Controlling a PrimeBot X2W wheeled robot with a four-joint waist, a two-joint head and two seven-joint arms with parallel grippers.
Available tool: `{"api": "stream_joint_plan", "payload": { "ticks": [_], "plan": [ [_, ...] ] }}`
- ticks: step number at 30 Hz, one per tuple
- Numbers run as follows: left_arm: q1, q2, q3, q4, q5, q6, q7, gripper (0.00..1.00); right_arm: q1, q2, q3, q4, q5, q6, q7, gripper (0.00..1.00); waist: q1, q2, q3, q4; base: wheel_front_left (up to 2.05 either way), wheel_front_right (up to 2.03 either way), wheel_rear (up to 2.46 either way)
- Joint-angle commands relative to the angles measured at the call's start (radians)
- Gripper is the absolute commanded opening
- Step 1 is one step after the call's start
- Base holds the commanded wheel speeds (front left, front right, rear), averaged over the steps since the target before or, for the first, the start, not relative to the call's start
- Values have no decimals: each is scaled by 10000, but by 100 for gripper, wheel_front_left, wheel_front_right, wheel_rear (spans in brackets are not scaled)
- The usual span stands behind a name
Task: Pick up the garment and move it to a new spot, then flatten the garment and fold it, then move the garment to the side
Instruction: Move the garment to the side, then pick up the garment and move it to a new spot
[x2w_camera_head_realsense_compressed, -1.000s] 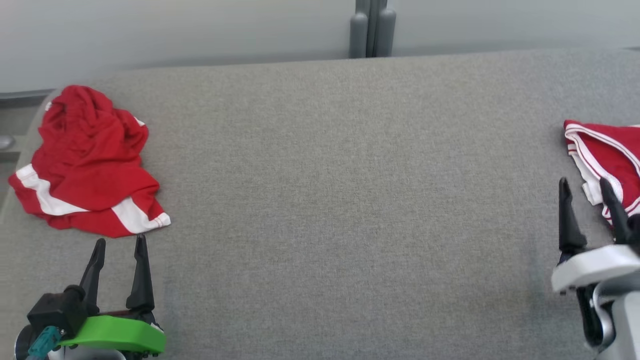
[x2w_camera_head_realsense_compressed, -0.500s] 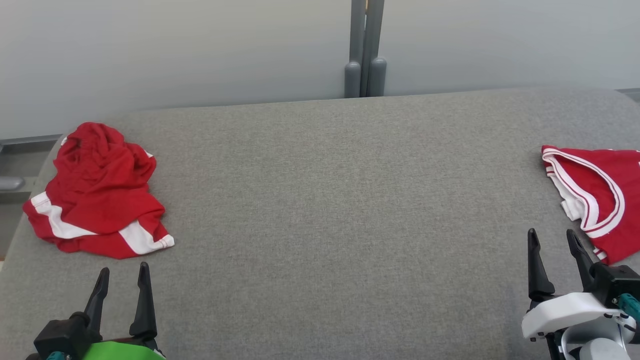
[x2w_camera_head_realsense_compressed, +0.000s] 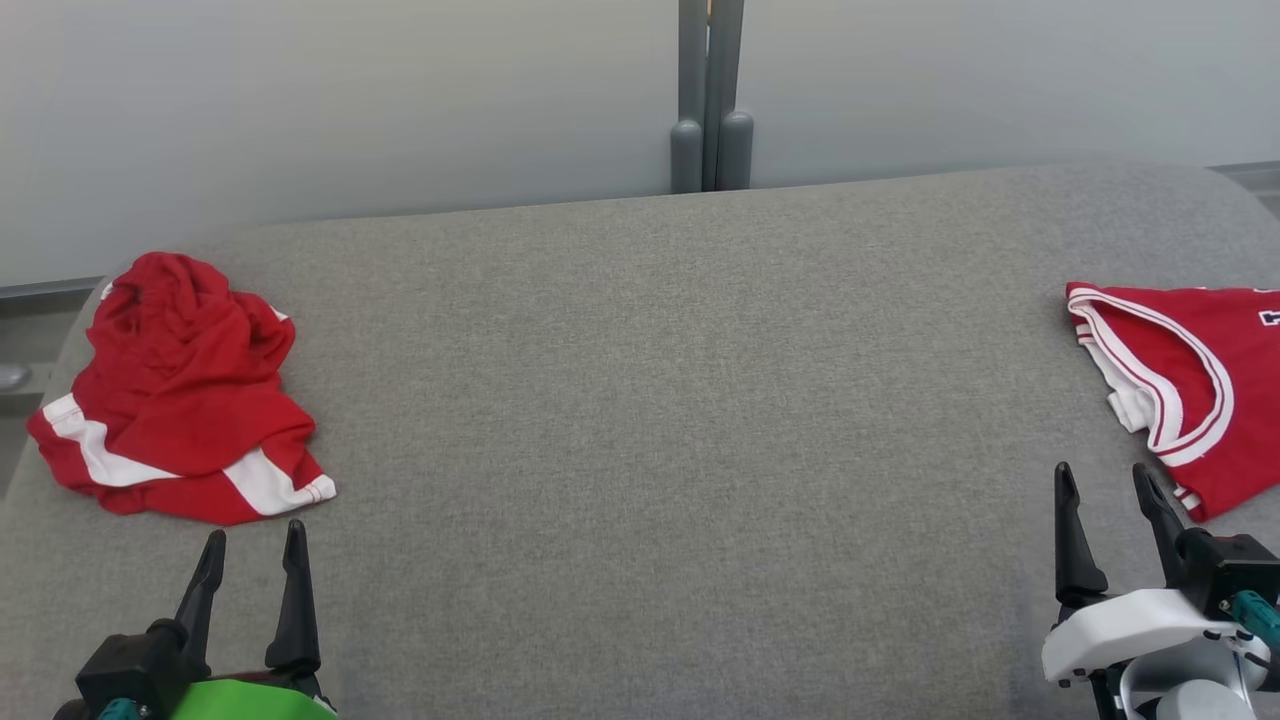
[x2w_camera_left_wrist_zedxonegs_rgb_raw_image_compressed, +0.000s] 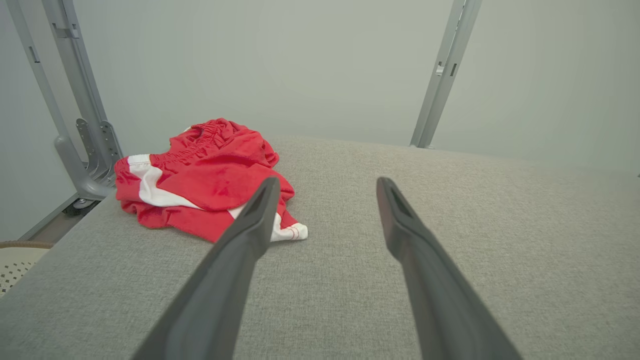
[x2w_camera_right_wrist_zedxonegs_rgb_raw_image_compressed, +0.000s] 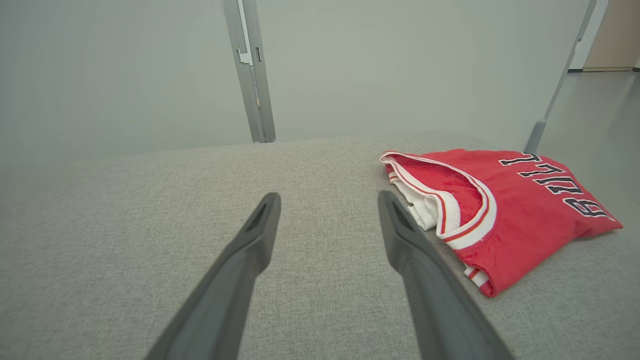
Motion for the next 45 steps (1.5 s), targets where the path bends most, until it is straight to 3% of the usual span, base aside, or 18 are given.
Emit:
{"api": "stream_joint_plan", "payload": {
  "ticks": [1, 10, 19, 24, 30, 34, 45],
  "plan": [
    [-111, 97, -47, 3, -54, -27, -26, 100, -38, -14, 10, -9, -57, -10, -42, 100, 1, 0, 40, 145, 0, 0, 0],
    [-90, -6, 41, 31, -160, -27, -25, 100, -126, -55, 388, 22, -28, -10, -42, 100, 1, 0, 72, 1471, 0, 0, 0],
    [294, -21, 391, 24, -140, -28, -27, 100, -506, -105, 1266, 291, 155, -10, -42, 100, 1, 0, -117, 3717, 0, 0, 0],
    [189, 56, 541, -48, -226, -29, -26, 100, -842, -177, 1672, 376, 207, -10, -42, 100, 1, 0, 97, 4188, 0, 0, 0],
    [-818, 15, 388, 449, -531, -29, 16, 100, -1309, -518, 1720, 148, 175, -10, -43, 100, 1, 0, 1082, 4007, 0, 0, 0],
    [-2543, -4, 317, 1368, -1059, -29, 355, 100, -1926, -925, 1778, 19, 50, -12, -43, 100, 1, 0, 2251, 3673, 0, 0, 0],
    [-7876, 579, 136, 5354, -2924, -29, 2755, 100, -3265, -1980, 1836, -1015, -183, -10, 534, 100, 1, 0, 5325, 2658, 0, 0, 0]
  ]
}}
